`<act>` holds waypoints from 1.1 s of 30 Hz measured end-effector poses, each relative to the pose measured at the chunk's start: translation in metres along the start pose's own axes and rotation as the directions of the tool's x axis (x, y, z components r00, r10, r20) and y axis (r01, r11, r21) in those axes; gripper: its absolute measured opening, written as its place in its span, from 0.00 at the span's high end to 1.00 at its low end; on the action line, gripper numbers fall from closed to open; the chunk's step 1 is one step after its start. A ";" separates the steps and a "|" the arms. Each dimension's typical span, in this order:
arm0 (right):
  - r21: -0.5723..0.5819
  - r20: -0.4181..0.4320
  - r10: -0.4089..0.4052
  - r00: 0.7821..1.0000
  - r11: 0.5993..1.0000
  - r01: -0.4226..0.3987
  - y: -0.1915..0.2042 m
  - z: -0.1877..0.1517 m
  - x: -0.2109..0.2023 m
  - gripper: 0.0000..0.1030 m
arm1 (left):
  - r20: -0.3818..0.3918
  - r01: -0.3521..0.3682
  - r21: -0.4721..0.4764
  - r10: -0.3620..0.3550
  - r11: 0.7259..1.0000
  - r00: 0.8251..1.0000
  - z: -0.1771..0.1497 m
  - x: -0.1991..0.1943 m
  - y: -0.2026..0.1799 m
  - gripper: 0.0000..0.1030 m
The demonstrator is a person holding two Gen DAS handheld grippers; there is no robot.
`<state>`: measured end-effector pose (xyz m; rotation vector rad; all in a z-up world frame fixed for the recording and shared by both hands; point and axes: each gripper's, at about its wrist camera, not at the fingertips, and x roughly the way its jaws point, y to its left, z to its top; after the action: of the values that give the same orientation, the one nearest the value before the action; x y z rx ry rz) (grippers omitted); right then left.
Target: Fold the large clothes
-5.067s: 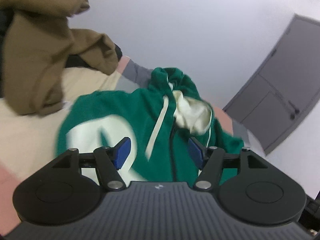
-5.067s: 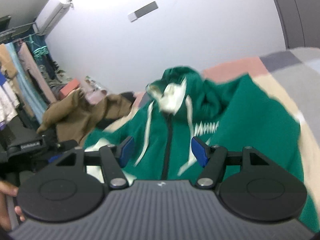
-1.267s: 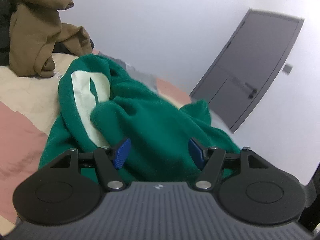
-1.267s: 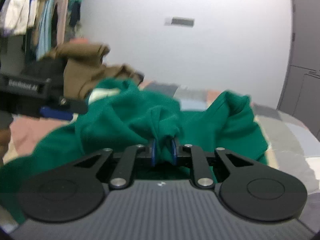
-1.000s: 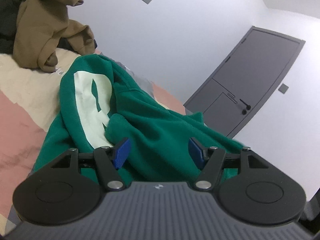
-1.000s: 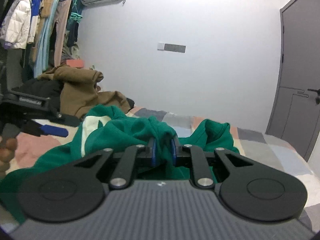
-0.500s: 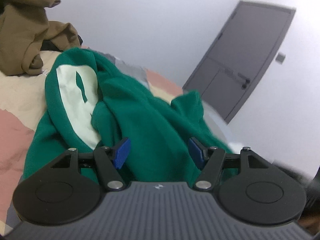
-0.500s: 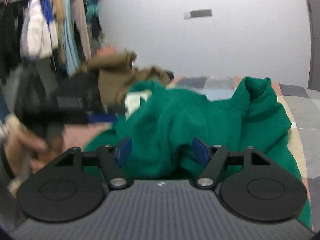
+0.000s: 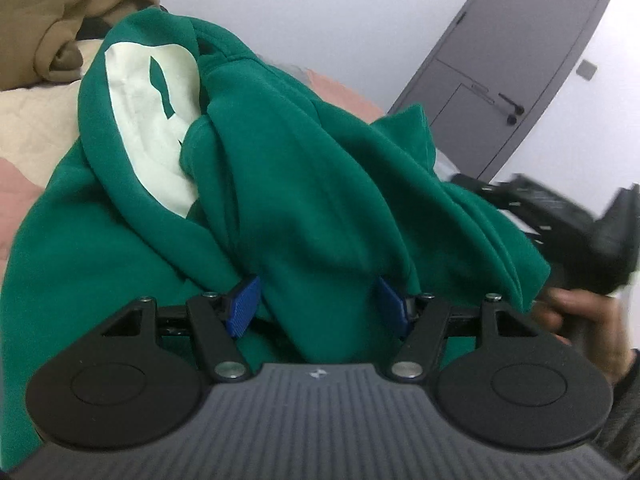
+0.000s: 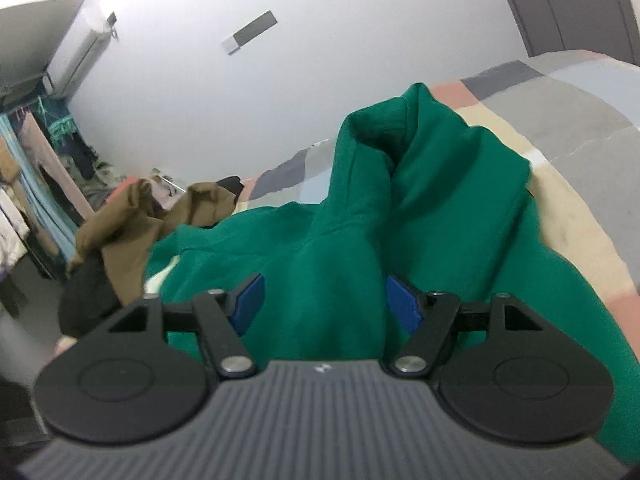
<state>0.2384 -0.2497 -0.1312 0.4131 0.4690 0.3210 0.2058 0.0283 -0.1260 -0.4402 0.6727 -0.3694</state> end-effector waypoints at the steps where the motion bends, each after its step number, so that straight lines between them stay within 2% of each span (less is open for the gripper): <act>1: -0.050 0.016 -0.016 1.000 0.999 0.017 0.002 0.001 0.008 0.31 | 0.011 0.003 -0.008 -0.003 1.000 1.000 0.000 -0.002 0.001 0.33; 3: -0.085 0.002 -0.046 0.999 0.995 0.046 0.003 0.005 0.028 0.32 | 0.030 0.014 -0.021 -0.013 1.000 0.999 0.001 -0.006 0.003 0.33; 5: -0.055 -0.057 -0.097 0.994 0.994 0.094 -0.004 0.010 0.051 0.34 | 0.055 0.020 -0.018 -0.019 1.000 0.998 0.002 -0.012 0.004 0.33; 6: -0.046 -0.066 -0.116 0.991 0.993 0.113 -0.007 0.012 0.059 0.43 | 0.070 0.023 -0.019 -0.022 1.000 0.997 0.003 -0.015 0.005 0.33; 7: -0.049 -0.060 -0.114 0.992 0.993 0.111 -0.008 0.014 0.064 0.56 | 0.080 0.031 -0.026 -0.029 0.999 0.996 0.004 -0.018 0.004 0.33; 8: -0.064 -0.061 -0.103 0.993 0.993 0.099 -0.008 0.018 0.068 0.61 | 0.089 0.050 -0.044 -0.046 0.998 0.995 0.006 -0.020 0.006 0.33; 10: -0.105 -0.067 -0.086 0.994 0.991 0.079 -0.003 0.029 0.074 0.79 | 0.115 0.122 -0.101 -0.111 0.987 0.987 0.010 -0.023 0.015 0.33; 12: -0.099 -0.051 -0.042 0.998 0.994 0.036 -0.002 0.044 0.072 0.83 | 0.136 0.166 -0.143 -0.146 0.976 0.980 0.015 -0.026 0.020 0.33; 15: -0.163 -0.008 -0.062 0.998 0.985 0.060 0.004 0.073 0.069 0.83 | 0.177 0.205 -0.149 -0.178 0.967 0.968 0.021 -0.028 0.024 0.33; 17: -0.197 0.023 -0.104 0.994 0.975 0.107 0.005 0.092 0.072 0.83 | 0.178 0.199 -0.151 -0.171 0.968 0.969 0.023 -0.025 0.027 0.33; 20: -0.172 0.054 -0.186 0.981 0.966 0.193 -0.005 0.110 0.090 0.83 | 0.173 0.200 -0.162 -0.171 0.966 0.970 0.024 -0.020 0.034 0.33; 23: -0.218 0.021 -0.269 0.963 0.939 0.267 -0.012 0.098 0.116 0.83 | 0.161 0.179 -0.160 -0.153 0.971 0.975 0.023 -0.014 0.038 0.33; 27: -0.183 -0.017 -0.285 0.958 0.943 0.277 -0.024 0.073 0.126 0.81 | 0.158 0.156 -0.147 -0.132 0.977 0.978 0.025 -0.006 0.043 0.33; 29: -0.171 -0.027 -0.264 0.964 0.952 0.256 -0.025 0.068 0.119 0.71 | 0.162 0.153 -0.137 -0.130 0.979 0.978 0.025 -0.006 0.043 0.33; 30: -0.167 -0.036 -0.247 0.968 0.957 0.238 -0.025 0.066 0.113 0.59 | 0.164 0.151 -0.130 -0.128 0.980 0.978 0.025 -0.006 0.042 0.33; 31: -0.168 -0.041 -0.231 0.972 0.961 0.221 -0.024 0.065 0.105 0.53 | 0.166 0.149 -0.125 -0.127 0.981 0.978 0.026 -0.007 0.041 0.33; 33: -0.163 -0.025 -0.216 0.976 0.964 0.209 -0.017 0.062 0.084 0.49 | 0.170 0.149 -0.121 -0.128 0.981 0.977 0.027 -0.008 0.039 0.33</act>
<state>0.3438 -0.2512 -0.1191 0.1975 0.5210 0.1579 0.2248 0.0722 -0.1226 -0.6397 0.5109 -0.4174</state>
